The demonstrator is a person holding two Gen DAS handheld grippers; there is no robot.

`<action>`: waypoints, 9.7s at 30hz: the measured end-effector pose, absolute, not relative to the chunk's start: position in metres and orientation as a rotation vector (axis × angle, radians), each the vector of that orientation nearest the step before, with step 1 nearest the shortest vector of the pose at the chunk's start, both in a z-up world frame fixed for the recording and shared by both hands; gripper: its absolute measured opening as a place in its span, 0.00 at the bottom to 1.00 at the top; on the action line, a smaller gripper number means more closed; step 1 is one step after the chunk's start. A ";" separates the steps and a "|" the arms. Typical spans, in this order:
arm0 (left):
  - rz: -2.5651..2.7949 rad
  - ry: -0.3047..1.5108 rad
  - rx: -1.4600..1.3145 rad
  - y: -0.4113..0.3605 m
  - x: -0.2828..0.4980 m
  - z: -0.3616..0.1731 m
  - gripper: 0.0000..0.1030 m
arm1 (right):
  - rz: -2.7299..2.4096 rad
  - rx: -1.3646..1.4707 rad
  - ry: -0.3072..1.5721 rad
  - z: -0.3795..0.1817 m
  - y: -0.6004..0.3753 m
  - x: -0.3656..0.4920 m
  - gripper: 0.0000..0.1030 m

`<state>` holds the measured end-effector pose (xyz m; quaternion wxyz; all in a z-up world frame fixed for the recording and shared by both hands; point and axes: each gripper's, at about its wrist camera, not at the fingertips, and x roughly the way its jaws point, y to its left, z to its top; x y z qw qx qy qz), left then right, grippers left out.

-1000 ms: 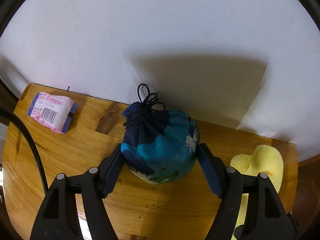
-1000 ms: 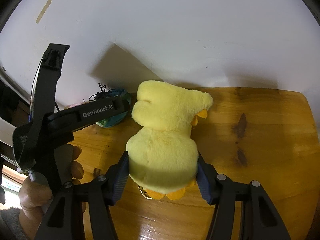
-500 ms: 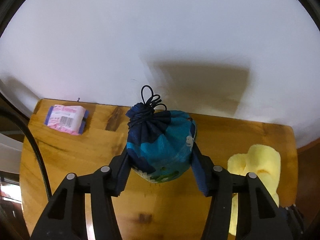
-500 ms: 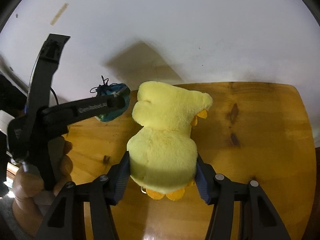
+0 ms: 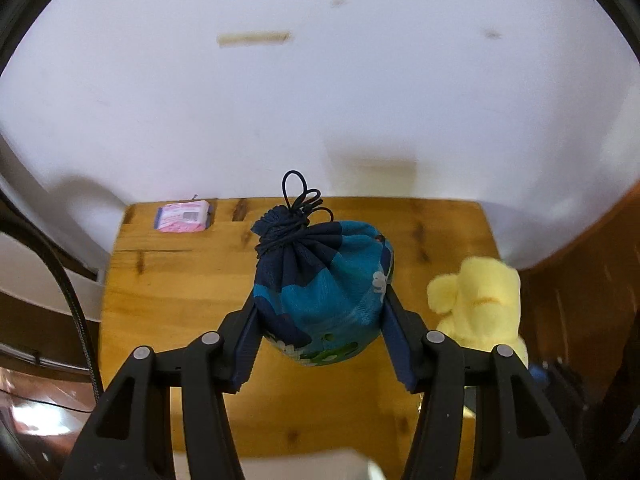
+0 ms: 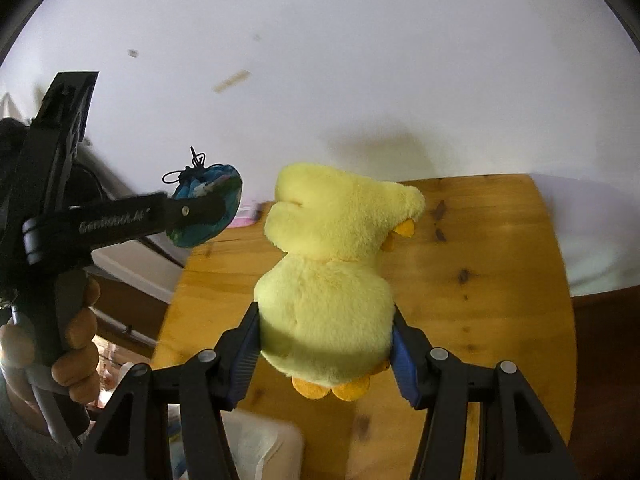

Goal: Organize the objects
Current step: 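Lift and carry the pouch toward the tray with the left tool while the right tool carries the duck, then open both tools to drop pouch and duck into the tray, then withdraw, then move the left tool to the pink wipes packet and grasp it, then lift the wipes packet with the left tool and carry it over the tray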

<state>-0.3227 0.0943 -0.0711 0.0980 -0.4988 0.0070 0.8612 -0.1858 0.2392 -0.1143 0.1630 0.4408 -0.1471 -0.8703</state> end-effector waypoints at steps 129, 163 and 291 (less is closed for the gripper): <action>2.793 0.344 -1.262 -0.008 -0.236 0.082 0.82 | -2.739 1.160 0.042 0.033 0.267 -0.062 0.69; 3.129 -0.224 -1.569 -0.032 -0.487 -0.206 0.82 | -2.609 1.483 -0.263 -0.113 0.325 -0.153 0.75; 2.421 0.092 -1.615 -0.059 -0.123 -0.047 0.45 | -2.582 1.184 -0.162 -0.027 0.204 0.055 0.75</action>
